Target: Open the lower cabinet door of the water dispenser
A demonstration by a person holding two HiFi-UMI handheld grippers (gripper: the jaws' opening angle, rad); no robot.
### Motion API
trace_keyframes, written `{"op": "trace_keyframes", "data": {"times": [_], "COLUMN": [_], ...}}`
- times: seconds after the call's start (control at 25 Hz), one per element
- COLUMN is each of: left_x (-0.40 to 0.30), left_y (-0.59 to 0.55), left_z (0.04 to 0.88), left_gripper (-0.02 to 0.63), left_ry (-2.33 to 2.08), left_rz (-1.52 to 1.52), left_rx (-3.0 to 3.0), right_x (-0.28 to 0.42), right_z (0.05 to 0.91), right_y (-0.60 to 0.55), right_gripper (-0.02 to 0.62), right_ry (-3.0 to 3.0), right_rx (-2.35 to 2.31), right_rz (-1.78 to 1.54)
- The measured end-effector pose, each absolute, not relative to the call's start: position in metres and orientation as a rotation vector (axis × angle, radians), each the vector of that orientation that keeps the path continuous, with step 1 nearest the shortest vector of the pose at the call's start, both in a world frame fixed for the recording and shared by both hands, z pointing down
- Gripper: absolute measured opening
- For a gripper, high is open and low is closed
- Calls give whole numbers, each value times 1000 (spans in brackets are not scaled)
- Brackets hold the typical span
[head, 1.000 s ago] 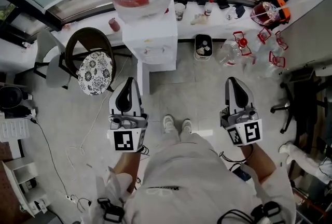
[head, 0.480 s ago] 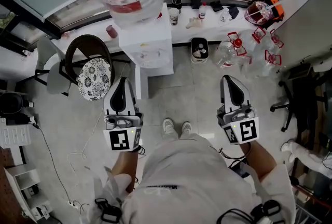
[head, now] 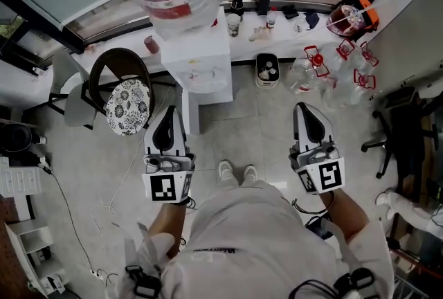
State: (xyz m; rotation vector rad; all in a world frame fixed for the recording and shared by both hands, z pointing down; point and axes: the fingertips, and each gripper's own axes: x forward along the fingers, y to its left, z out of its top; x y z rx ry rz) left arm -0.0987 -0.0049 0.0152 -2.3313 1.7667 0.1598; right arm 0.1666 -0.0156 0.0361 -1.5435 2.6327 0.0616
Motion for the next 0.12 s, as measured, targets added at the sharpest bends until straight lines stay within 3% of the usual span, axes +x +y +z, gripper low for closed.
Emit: {"op": "trace_keyframes", "data": {"times": [0.12], "left_x": [-97], "left_y": [-3], "left_z": [12], "left_gripper": [2], "left_ry": [1750], "left_rz": [155], "left_rx": [-2334], "right_x": [165], "right_z": [35], "right_y": [-13], "right_gripper": [15], "right_ry": [2631], "right_rx": [-1539], "right_rz": [64]}}
